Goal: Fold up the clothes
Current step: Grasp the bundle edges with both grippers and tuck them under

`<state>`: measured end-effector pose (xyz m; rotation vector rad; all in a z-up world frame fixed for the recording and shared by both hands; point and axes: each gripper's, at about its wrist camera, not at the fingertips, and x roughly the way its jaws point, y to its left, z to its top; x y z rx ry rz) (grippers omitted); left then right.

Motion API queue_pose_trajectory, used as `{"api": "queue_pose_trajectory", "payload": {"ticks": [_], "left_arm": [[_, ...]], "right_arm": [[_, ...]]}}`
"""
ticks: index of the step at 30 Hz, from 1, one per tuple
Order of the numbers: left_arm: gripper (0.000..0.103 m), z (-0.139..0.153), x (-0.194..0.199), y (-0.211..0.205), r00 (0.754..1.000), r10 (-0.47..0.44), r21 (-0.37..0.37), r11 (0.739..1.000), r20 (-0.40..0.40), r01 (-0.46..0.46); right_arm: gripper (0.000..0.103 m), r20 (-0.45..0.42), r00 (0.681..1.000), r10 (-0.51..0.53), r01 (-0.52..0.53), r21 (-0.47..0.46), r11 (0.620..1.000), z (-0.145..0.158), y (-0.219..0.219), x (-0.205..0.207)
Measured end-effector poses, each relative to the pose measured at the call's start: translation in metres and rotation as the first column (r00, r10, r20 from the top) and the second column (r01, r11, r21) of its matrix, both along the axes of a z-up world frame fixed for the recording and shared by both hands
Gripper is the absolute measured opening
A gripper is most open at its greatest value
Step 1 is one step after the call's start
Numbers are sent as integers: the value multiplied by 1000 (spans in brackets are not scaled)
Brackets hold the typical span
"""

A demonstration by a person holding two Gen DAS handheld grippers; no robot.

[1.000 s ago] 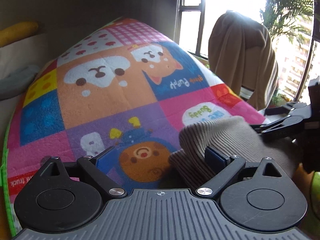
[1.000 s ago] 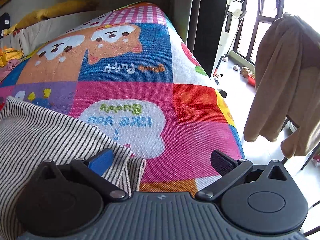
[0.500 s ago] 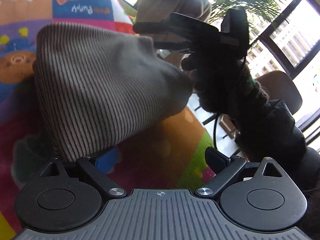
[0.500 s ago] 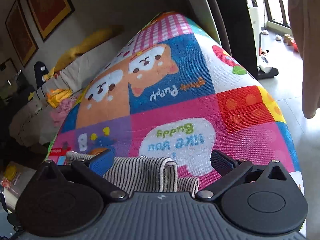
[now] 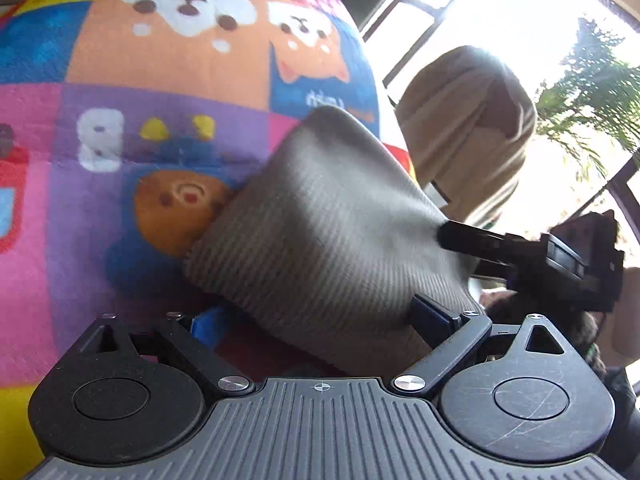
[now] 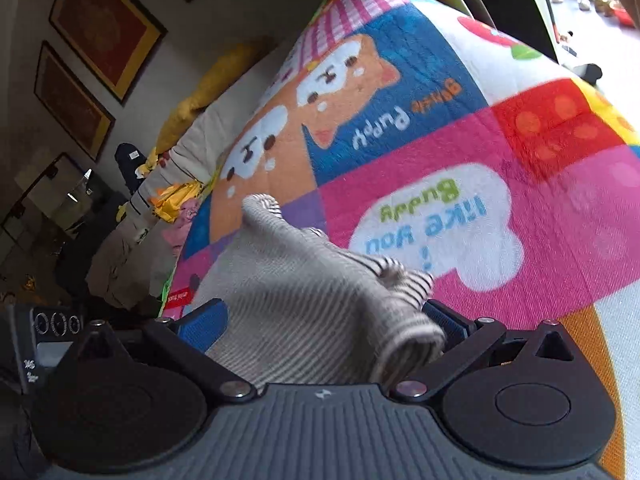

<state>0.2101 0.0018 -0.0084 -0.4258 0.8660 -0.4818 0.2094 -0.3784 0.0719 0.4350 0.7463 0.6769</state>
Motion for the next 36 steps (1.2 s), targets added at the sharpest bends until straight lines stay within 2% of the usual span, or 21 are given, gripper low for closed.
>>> {"api": "queue_pose_trajectory", "payload": {"ticks": [4,5,8,11,13,17,21,23,28,30,32,34,36], "left_arm": [[97,-1,1,-1,1000,-4,8,1000,-16,4],[97,-2,-2,-4,1000,-21,-3,1000,-23,21],[97,-6,-11,-11,994,-99,-72,993,-55,95],[97,-10,-13,-27,988,-146,-84,986,-54,141],[97,-13,-9,-30,990,-129,-68,990,-56,125],[97,-12,-2,-21,993,-101,-94,991,-67,95],[97,-4,-3,-5,998,-53,-39,998,-16,52],[97,4,-6,7,1000,-21,-1,1000,18,21],[97,21,-16,24,996,13,121,992,92,-24],[98,22,-21,24,995,-11,144,990,99,-3],[98,24,-26,24,993,-32,168,986,115,12],[98,26,-31,25,990,-52,193,981,134,26],[98,27,-34,22,986,-69,222,975,152,34]], "right_arm": [[103,117,991,-71,82,-88,993,29,-7,5],[103,112,991,-76,87,-96,992,30,-9,12],[103,-31,999,-20,20,-4,1000,8,-13,39],[103,-149,989,0,5,37,999,-25,-3,52],[103,-156,988,15,-7,49,999,-32,3,46],[103,-184,982,36,-19,91,996,-37,8,28],[103,-206,977,46,-23,109,994,-38,17,7],[103,-229,972,60,-26,146,989,-40,24,-4],[103,-272,945,182,-118,237,964,-42,47,-33],[103,-251,945,210,-163,195,967,-35,52,-42],[103,-181,968,175,-162,86,983,-19,50,-48],[103,-85,991,102,-104,-18,994,2,46,-50],[103,21,1000,15,-13,-104,995,25,43,-47]]}}
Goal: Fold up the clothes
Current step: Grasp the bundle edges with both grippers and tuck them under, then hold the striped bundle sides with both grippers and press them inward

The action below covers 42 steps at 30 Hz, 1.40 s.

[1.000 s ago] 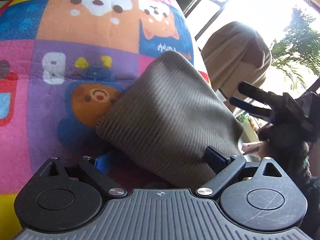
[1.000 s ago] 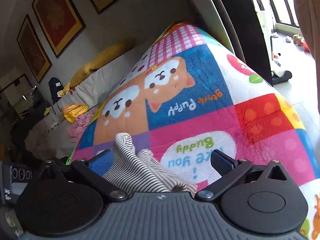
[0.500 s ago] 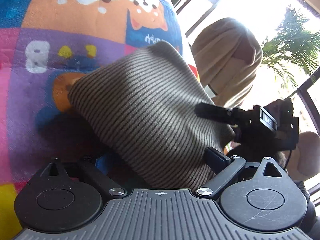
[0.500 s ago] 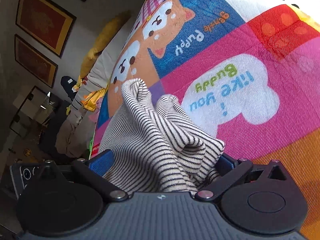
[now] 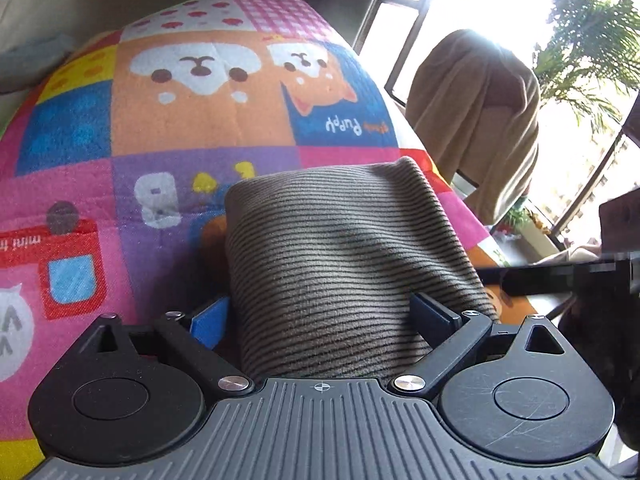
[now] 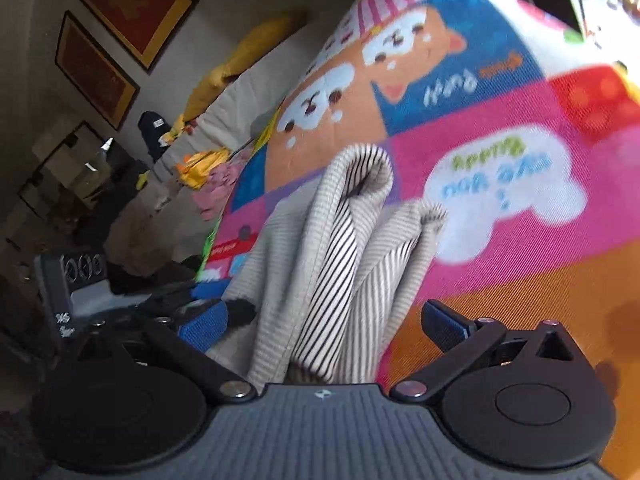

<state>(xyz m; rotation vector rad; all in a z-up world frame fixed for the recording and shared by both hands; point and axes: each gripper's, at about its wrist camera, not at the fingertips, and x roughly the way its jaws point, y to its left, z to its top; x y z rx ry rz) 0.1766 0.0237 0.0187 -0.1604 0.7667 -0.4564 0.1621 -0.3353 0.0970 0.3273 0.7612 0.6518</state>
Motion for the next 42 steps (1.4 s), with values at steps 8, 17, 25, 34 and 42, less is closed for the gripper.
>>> {"api": "queue_pose_trajectory", "payload": {"ticks": [8,17,25,34,42], "left_arm": [[98,-8,-7,-13,999,-29,82,996,16,27],[100,-3,-15,4,999,-30,58,998,25,29],[100,-11,-16,1,999,-32,91,995,24,29],[101,-12,-21,-1,999,-25,117,993,24,22],[102,-20,-17,0,999,-44,67,997,-23,46]], "right_arm": [[103,292,955,-58,174,-390,904,13,64,48],[103,231,964,-133,218,-397,892,-34,39,54],[103,296,953,63,88,-470,878,-17,50,-31],[103,107,992,-65,93,-290,952,-28,33,-26],[103,-88,995,-53,37,-170,985,-34,50,-7]]}}
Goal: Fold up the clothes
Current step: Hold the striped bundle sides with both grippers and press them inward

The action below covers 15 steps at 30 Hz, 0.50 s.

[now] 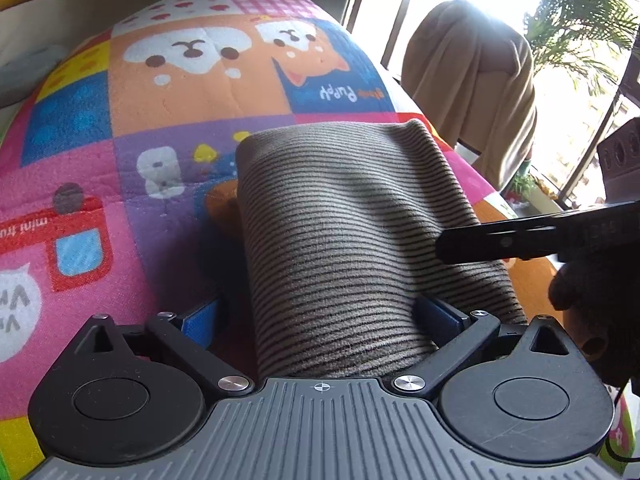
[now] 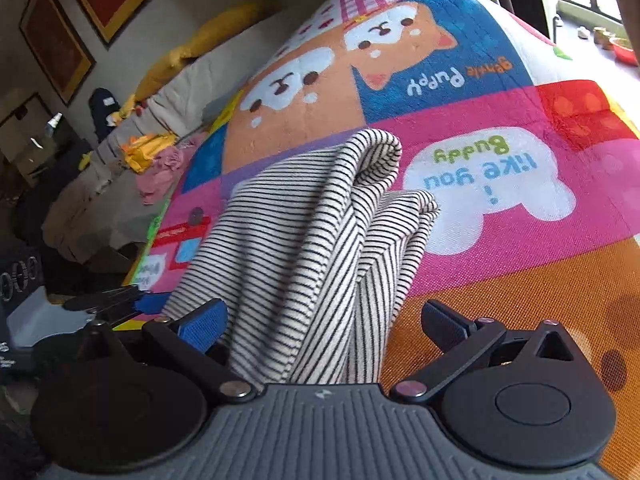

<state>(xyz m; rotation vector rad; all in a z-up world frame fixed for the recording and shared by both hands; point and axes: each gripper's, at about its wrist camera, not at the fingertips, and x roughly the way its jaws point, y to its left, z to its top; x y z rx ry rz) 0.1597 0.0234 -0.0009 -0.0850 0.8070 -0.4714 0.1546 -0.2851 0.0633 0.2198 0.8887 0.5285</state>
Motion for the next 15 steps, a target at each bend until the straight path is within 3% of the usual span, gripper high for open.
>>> {"api": "queue_pose_trajectory", "payload": {"ticks": [7,12,15], "left_arm": [[103,-6,6,6,995,24,-72,997,-93,-30],[103,-2,17,18,991,-21,-152,988,-134,0],[103,5,24,23,991,-14,-141,990,-132,-5]], "right_arm": [[103,-115,993,-38,43,34,999,-9,11,16],[103,-118,993,-9,17,67,998,-9,5,16],[103,-132,990,-47,64,130,989,-9,-4,20]]}}
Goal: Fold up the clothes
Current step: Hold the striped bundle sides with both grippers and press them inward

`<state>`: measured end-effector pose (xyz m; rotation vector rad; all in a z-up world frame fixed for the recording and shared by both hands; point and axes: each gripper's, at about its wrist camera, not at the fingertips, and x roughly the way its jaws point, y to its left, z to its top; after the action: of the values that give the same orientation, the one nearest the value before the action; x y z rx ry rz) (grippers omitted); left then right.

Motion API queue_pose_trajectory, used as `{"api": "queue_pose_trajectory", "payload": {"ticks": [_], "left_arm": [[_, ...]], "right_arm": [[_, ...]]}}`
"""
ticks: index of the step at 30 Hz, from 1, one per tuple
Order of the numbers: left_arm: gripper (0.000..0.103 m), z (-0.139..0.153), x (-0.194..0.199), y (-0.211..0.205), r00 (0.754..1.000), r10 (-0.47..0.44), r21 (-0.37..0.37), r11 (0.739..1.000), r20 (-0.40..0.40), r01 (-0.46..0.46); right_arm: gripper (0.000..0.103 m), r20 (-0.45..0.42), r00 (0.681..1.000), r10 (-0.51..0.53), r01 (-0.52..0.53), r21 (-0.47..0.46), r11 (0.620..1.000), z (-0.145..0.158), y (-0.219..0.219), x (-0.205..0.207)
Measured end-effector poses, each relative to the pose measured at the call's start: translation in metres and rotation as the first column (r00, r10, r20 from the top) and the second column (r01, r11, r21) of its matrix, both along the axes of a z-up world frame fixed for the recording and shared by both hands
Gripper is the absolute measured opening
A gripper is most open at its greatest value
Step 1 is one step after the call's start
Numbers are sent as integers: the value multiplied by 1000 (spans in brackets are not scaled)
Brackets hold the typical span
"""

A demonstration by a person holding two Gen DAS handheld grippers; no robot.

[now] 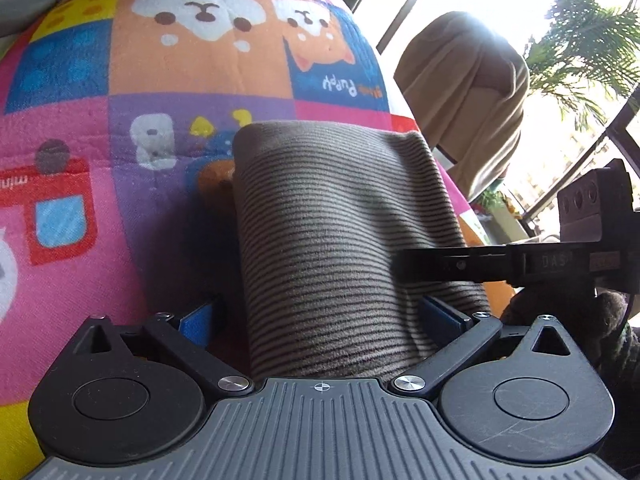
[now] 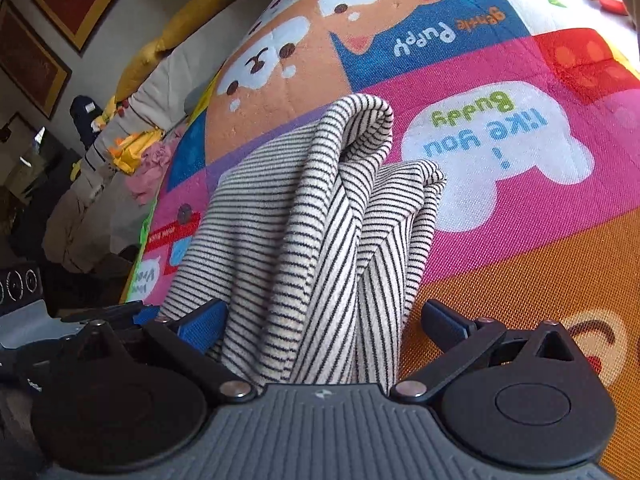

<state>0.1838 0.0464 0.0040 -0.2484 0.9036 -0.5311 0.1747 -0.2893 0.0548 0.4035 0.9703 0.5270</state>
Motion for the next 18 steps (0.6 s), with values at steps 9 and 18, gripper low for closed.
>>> {"api": "queue_pose_trajectory", "payload": {"ticks": [9,18], "left_arm": [[103,2,16,-20,999,8,110,994,-32,-5],[103,-4,11,-23,995,73,100,993,-65,-66]], "right_arm": [[103,28,999,-24,24,-9,1000,-4,7,18],[103,118,993,14,-7,-63,998,-6,13,5]]}}
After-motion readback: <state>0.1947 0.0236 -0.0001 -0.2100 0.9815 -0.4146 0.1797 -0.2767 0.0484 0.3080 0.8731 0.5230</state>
